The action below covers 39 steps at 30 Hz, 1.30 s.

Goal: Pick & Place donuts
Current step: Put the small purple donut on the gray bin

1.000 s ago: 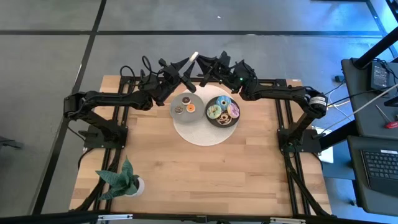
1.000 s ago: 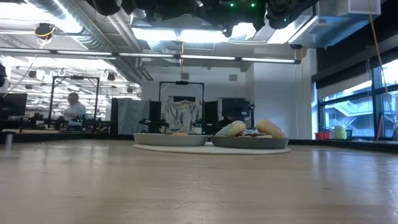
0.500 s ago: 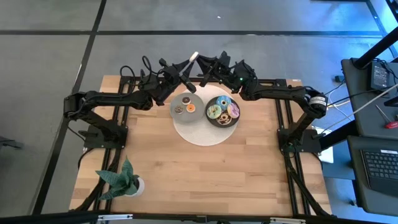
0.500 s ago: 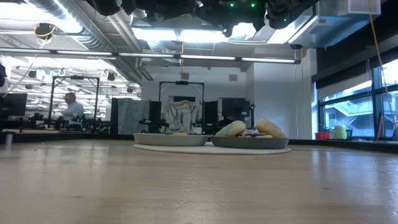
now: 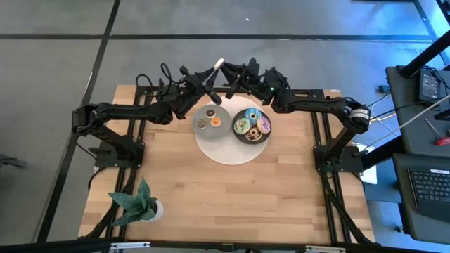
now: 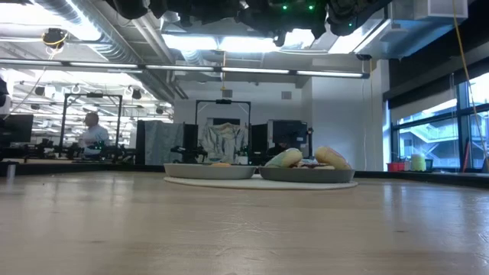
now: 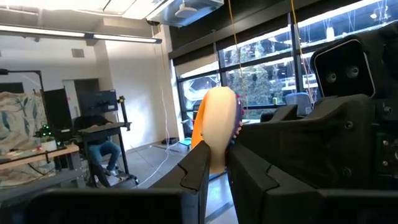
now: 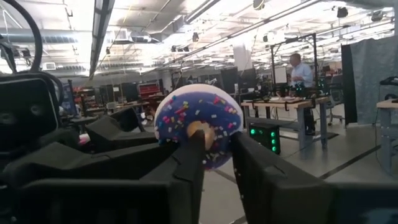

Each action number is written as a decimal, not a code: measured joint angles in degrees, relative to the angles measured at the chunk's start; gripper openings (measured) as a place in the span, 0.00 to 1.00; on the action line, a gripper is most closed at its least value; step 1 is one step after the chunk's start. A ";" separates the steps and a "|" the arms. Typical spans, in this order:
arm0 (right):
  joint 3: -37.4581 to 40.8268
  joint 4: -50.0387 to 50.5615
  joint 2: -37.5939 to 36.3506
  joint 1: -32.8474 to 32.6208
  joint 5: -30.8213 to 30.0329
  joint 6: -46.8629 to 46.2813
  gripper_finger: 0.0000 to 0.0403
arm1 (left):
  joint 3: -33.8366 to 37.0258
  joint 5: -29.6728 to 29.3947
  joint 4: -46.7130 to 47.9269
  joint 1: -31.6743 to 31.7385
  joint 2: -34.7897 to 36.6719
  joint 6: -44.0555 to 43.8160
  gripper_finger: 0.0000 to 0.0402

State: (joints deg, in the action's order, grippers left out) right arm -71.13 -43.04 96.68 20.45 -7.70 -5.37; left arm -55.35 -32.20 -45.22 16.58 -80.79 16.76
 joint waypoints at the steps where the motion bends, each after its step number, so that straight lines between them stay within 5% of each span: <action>1: 0.00 0.37 0.00 0.00 0.02 -0.11 0.22 | 0.00 -0.05 0.02 0.00 0.00 -0.01 0.12; 14: -0.02 3.46 -0.90 1.38 3.37 2.71 0.46 | 0.00 -1.76 0.24 -0.10 0.02 1.67 0.11; 20: -0.02 21.91 -7.89 2.12 3.57 5.50 0.55 | -0.11 -8.77 1.27 -1.25 0.44 2.06 0.11; 25: -0.02 37.77 -13.34 2.16 0.40 7.39 0.56 | -0.11 -9.96 12.93 -2.70 0.42 -2.62 0.09; 30: -0.02 46.01 -16.82 2.35 -5.49 7.51 0.56 | -0.11 3.67 34.94 -0.26 1.46 -23.74 0.06; 36: -0.02 48.56 -18.14 2.75 -6.19 9.06 0.56 | -0.11 40.75 54.15 7.72 1.29 -40.71 0.06; 39: -0.02 48.52 -17.94 2.82 -6.19 9.75 0.56 | -0.11 47.53 60.31 9.24 -0.46 -41.40 0.07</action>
State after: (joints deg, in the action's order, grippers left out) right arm -71.16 5.48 78.74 23.26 -13.89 4.38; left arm -55.46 15.32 15.08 25.82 -81.25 -24.64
